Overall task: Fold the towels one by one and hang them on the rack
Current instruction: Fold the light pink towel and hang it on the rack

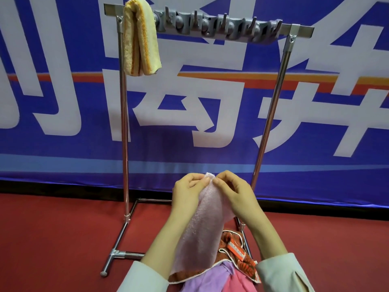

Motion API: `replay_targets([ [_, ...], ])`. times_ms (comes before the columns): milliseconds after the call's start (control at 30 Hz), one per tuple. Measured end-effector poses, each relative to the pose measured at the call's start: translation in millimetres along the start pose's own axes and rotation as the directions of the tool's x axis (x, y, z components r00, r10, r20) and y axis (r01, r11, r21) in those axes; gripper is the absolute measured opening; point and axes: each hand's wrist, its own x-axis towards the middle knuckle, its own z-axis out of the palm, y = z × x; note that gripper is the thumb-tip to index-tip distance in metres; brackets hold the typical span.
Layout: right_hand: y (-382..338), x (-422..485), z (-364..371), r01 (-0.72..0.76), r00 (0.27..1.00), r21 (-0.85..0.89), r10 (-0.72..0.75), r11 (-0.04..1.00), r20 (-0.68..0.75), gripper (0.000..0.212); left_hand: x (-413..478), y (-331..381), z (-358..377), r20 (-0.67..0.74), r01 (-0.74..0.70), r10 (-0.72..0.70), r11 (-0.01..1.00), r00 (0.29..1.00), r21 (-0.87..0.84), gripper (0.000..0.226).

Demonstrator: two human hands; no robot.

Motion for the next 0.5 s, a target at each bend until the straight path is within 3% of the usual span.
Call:
replay_targets([
  [233, -0.1, 1.7, 9.5, 0.005, 0.974, 0.158, 0.031, 0.987, -0.223, 0.014, 0.5, 0.7, 1.3, 0.050, 0.085, -0.083, 0.996, 0.995, -0.038, 0.016],
  [500, 4.2, 4.0, 10.0, -0.010, 0.953, 0.258, 0.087, 0.966, -0.291, 0.016, -6.1, -2.0, 2.9, 0.147, 0.066, -0.056, 0.996, 0.987, -0.064, 0.014],
])
